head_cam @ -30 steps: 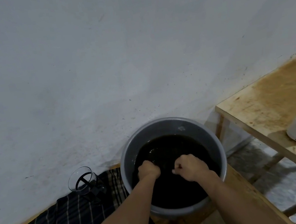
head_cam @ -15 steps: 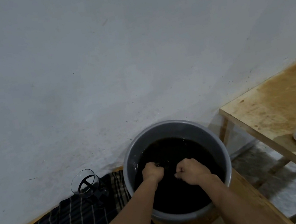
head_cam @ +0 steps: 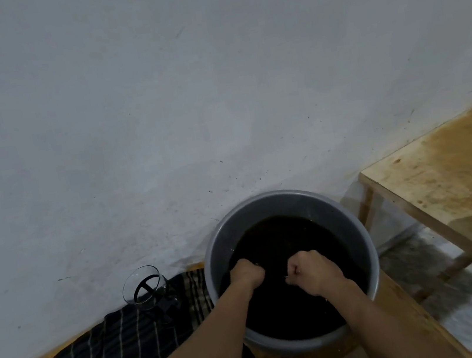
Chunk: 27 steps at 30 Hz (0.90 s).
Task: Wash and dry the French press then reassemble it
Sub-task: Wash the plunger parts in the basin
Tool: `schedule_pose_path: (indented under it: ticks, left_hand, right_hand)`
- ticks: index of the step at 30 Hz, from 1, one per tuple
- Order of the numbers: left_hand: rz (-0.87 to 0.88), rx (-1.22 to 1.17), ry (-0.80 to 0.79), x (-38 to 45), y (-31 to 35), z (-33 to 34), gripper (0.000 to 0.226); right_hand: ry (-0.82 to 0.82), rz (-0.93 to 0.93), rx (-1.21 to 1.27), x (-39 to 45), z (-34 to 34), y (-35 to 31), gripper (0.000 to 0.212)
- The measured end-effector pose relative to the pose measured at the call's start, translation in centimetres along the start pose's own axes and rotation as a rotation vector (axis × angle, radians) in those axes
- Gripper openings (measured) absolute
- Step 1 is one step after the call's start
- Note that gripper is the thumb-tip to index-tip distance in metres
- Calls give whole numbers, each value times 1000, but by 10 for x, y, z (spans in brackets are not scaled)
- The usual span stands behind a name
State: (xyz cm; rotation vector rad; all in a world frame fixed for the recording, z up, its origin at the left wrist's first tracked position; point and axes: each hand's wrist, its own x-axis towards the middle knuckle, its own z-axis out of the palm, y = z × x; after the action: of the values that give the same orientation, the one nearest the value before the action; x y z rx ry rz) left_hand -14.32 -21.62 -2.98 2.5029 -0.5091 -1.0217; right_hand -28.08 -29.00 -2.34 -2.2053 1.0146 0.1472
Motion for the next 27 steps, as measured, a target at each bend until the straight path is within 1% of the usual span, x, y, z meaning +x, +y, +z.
schedule_pose_path:
  ticks: [2, 4, 5, 7, 9, 10, 12, 13, 15, 17, 18, 20, 21, 22, 23, 24, 26, 27]
  left_hand:
    - [29, -149, 34, 0, -1, 8, 30]
    - [53, -238, 64, -4, 1, 12, 29]
    - [63, -236, 75, -5, 1, 13, 28]
    - [84, -113, 86, -4, 1, 10, 28]
    - [57, 47, 83, -3, 1, 7, 33]
    - [45, 104, 73, -3, 0, 5, 36]
    - [42, 211, 65, -4, -1, 3, 37]
    - [43, 239, 71, -4, -1, 3, 38]
    - [31, 256, 80, -6, -1, 3, 38]
    - [11, 115, 26, -5, 0, 4, 37]
    - [-2, -24, -22, -4, 0, 6, 34]
    - [-50, -399, -117, -6, 2, 9, 28]
    - [-78, -530, -119, -6, 2, 10, 25]
    - [-84, -574, -87, -5, 0, 13, 23]
    - [-58, -509, -32, -5, -1, 15, 25]
    - [-14, -359, 36, -5, -1, 15, 27]
    - [68, -80, 129, -6, -2, 13, 29]
    - [91, 7, 134, -5, -1, 11, 30]
  right_hand:
    - [-107, 123, 197, 3, -3, -1, 22]
    - [-238, 286, 481, 1, -8, -5, 19]
    - [-283, 362, 586, -2, -10, -8, 15]
    - [-306, 427, 665, -4, -11, -10, 11]
    - [-257, 386, 617, -2, -6, -8, 13]
    - [-203, 324, 540, -1, -3, -6, 14]
    - [-95, 167, 282, -1, -2, -3, 16]
    - [-67, 103, 151, -3, -3, -3, 17]
    - [-50, 17, 1, -9, -5, -5, 16]
    - [-51, -14, -24, -11, -7, -5, 15]
    - [-60, 12, 16, -10, -8, -5, 15]
    - [-113, 133, 209, -7, -9, -5, 18]
    - [-145, 207, 341, -5, -9, -6, 18]
    - [-184, 278, 470, -3, -9, -7, 16]
    - [-229, 335, 580, -4, -10, -9, 13]
    - [-277, 374, 635, -4, -10, -10, 12]
    - [-333, 383, 592, -6, -9, -10, 16]
    - [-316, 349, 531, -6, -8, -9, 19]
